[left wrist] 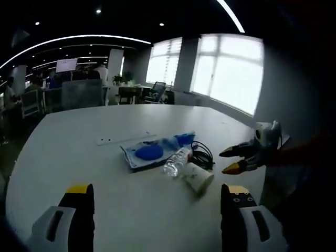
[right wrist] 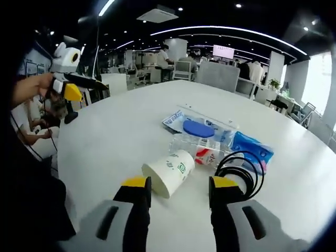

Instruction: Arrange the tabletop items into an orderly group along one side of the table until the central work area is clear of visible clutter.

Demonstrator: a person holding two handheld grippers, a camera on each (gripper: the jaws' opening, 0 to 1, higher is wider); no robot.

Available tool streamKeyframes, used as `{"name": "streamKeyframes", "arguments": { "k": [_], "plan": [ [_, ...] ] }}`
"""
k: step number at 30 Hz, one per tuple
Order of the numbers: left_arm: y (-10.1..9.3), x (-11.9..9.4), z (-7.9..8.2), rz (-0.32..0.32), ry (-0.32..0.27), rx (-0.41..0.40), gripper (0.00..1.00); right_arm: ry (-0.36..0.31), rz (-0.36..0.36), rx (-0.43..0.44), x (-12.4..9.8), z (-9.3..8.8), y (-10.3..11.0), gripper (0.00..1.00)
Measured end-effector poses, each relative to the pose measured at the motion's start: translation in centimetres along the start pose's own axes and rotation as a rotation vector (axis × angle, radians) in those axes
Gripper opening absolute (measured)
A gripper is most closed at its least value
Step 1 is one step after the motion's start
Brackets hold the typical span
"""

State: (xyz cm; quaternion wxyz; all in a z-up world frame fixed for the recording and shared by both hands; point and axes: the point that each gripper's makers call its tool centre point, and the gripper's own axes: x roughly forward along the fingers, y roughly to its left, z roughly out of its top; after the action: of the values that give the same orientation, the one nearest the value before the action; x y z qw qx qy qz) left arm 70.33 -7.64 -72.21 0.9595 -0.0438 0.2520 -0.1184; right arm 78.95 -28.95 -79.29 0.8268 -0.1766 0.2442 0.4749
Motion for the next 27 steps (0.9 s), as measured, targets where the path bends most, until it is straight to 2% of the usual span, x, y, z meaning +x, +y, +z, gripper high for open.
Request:
{"name": "streamKeyframes", "arguments": {
  "k": [4,7,14,19,27],
  "plan": [
    [-0.5,0.3,-0.8,-0.036,0.032,0.003,0.99,0.030,0.029,0.011,0.9,-0.8,0.7,0.29],
    [-0.6,0.4,-1.1,-0.041,0.046,0.001,0.99,0.049,0.050,0.021,1.6,-1.3,1.3,0.26],
    [0.0,0.6,-2.4,-0.042,0.076,-0.002,0.99,0.123,0.050,0.013,3.3,-3.6,1.8,0.15],
    [-0.1,0.3,-2.7,-0.036,0.084,-0.008,0.98,0.110,0.027,0.008,3.3,-3.4,1.3,0.03],
    [0.0,0.1,-3.3,-0.023,0.107,-0.001,0.97,0.089,0.012,0.022,3.1,-3.0,1.0,0.00]
  ]
}}
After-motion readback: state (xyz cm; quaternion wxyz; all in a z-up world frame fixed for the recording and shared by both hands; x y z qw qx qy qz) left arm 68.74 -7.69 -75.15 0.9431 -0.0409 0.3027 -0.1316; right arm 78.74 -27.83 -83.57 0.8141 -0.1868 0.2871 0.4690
